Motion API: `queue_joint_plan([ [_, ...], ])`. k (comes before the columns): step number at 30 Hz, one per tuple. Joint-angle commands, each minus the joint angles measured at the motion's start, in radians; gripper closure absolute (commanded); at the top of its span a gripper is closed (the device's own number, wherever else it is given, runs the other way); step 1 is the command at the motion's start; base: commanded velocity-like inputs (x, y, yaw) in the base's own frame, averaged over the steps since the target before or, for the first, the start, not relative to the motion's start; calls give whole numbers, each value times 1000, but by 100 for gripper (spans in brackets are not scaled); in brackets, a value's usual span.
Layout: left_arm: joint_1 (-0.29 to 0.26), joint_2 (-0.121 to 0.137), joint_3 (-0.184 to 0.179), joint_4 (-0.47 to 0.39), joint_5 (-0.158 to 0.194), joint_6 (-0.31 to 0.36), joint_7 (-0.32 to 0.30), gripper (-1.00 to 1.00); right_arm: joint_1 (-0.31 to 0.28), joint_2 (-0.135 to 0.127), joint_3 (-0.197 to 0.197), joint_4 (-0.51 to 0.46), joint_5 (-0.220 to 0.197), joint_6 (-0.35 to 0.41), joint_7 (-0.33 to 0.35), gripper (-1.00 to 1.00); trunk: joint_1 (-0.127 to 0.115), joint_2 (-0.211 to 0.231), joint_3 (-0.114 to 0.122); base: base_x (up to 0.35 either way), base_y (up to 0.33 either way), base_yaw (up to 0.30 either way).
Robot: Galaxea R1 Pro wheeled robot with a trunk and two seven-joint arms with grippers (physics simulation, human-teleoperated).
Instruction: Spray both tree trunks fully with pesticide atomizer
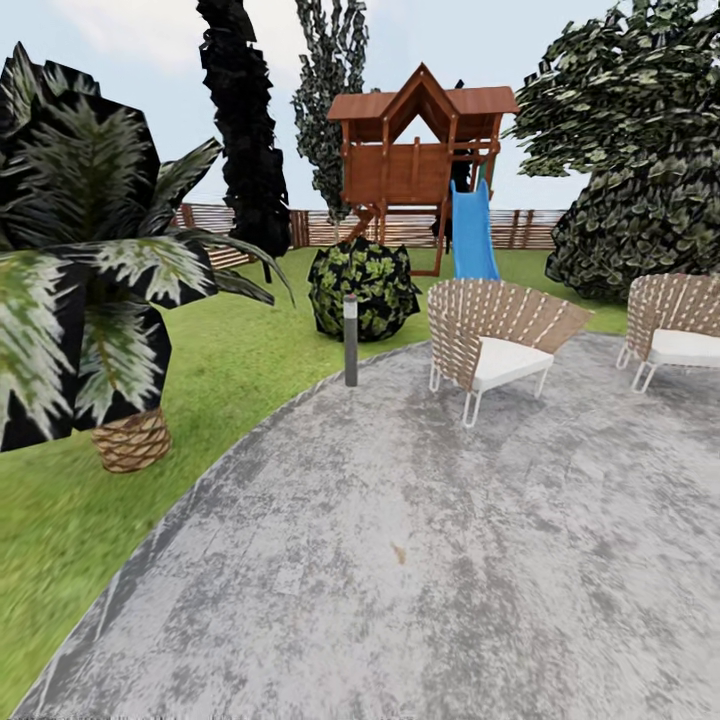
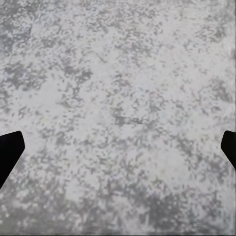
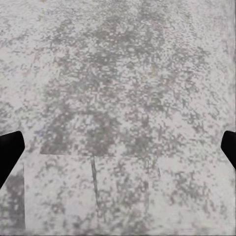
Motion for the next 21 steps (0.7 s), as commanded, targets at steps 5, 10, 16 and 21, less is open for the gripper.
queue_joint_plan([
  [5,0,0,1,0,1,0,0,-100,0,-1,0,0,0,0,0,-100,0,0,-5,-331,0,-253],
  [10,0,0,1,0,3,0,0,-100,0,0,0,0,0,0,0,-100,0,0,-10,-295,0,-253],
  [16,0,0,2,0,5,0,0,-100,0,1,0,0,0,0,0,-100,0,0,-16,-70,0,-253],
  [21,0,1,3,0,6,0,0,-100,0,1,0,0,0,0,0,-100,0,0,-21,-6,0,-252],
])
